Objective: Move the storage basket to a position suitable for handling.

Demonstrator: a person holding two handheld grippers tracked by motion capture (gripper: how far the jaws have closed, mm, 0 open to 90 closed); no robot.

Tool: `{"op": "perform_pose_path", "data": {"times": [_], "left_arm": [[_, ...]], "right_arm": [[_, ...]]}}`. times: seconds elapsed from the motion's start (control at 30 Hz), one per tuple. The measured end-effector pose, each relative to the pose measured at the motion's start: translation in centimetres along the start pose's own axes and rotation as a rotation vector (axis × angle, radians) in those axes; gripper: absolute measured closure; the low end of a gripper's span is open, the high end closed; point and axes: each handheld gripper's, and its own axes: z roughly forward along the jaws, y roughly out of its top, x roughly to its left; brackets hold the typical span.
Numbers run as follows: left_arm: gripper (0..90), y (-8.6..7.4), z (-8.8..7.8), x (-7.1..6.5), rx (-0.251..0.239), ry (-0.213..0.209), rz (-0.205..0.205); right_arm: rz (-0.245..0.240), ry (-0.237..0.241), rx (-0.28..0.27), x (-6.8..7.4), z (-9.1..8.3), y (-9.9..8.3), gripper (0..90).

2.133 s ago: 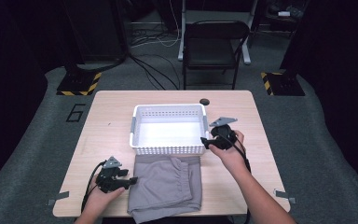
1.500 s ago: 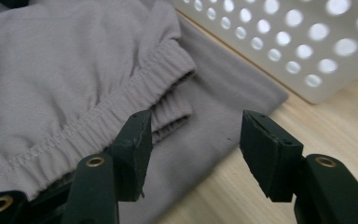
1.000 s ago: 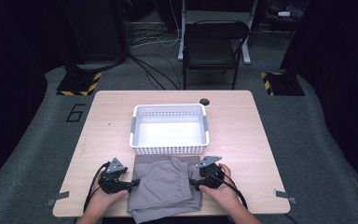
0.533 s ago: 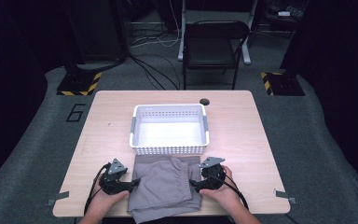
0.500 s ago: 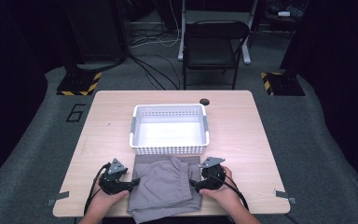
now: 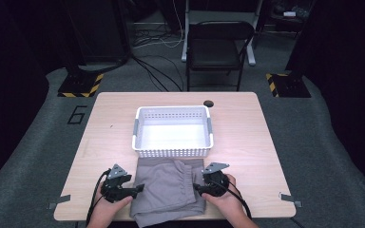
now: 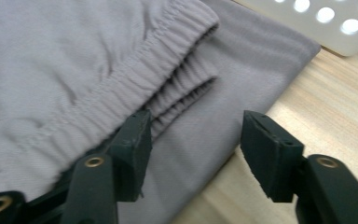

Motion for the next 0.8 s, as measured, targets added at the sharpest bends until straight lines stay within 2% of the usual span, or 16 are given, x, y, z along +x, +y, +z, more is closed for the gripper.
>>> {"op": "perform_pose_path", "data": {"times": [0.13,0.2,0.23,0.3,0.33,0.37,0.4,0.43,0.47,0.5,0.53,0.57,0.67,0.8], "left_arm": [[28.9,0.0,0.4,-0.5,0.022,0.003,0.041],[28.9,0.1,0.6,-0.6,0.018,-0.002,0.038],[28.9,0.1,0.6,-0.6,0.021,-0.004,0.048],[28.9,0.0,0.6,-0.7,0.019,-0.003,0.035],[28.9,0.0,0.7,-0.6,0.019,-0.004,0.046],[28.8,0.0,0.7,-0.5,0.019,-0.004,0.049],[28.8,0.0,0.7,-0.5,0.022,-0.006,0.046],[28.7,0.0,0.7,-0.5,0.016,-0.006,0.039],[28.7,0.0,0.7,-0.5,0.015,-0.006,0.039],[28.7,0.0,0.7,-0.5,0.015,-0.006,0.039],[28.7,0.0,0.7,-0.5,0.018,-0.006,0.044],[28.7,0.0,0.7,-0.5,0.019,-0.007,0.045],[28.3,0.0,0.6,-0.7,0.021,-0.009,0.035],[28.0,0.1,0.7,-0.8,0.028,-0.013,0.056]], "right_arm": [[-0.017,-0.03,0.004,0.2,0.2,-0.2,37.9],[-0.014,-0.034,0.01,-0.1,0.4,-0.3,37.2],[-0.019,-0.023,0.002,-0.3,0.5,-0.4,37.4],[-0.029,-0.003,0.0,-0.7,0.6,-0.4,38.7],[-0.036,0.0,0.0,-0.7,0.6,-0.4,40.0],[-0.024,0.006,-0.004,-0.6,0.6,-0.5,43.7],[-0.051,0.011,0.001,-0.7,0.5,-0.4,46.0],[-0.025,0.011,-0.007,-0.4,0.5,-0.4,48.5],[-0.044,0.024,0.001,-0.4,0.4,-0.5,54.4],[-0.044,0.024,0.001,-0.4,0.4,-0.5,54.4],[-0.024,0.03,0.003,-0.2,0.4,-0.5,57.5],[-0.039,0.039,-0.001,-0.3,0.4,-0.5,62.6],[-0.023,0.075,0.002,-0.1,0.4,-0.5,77.1],[-0.025,0.074,0.008,0.1,0.3,-0.3,82.5]]}}
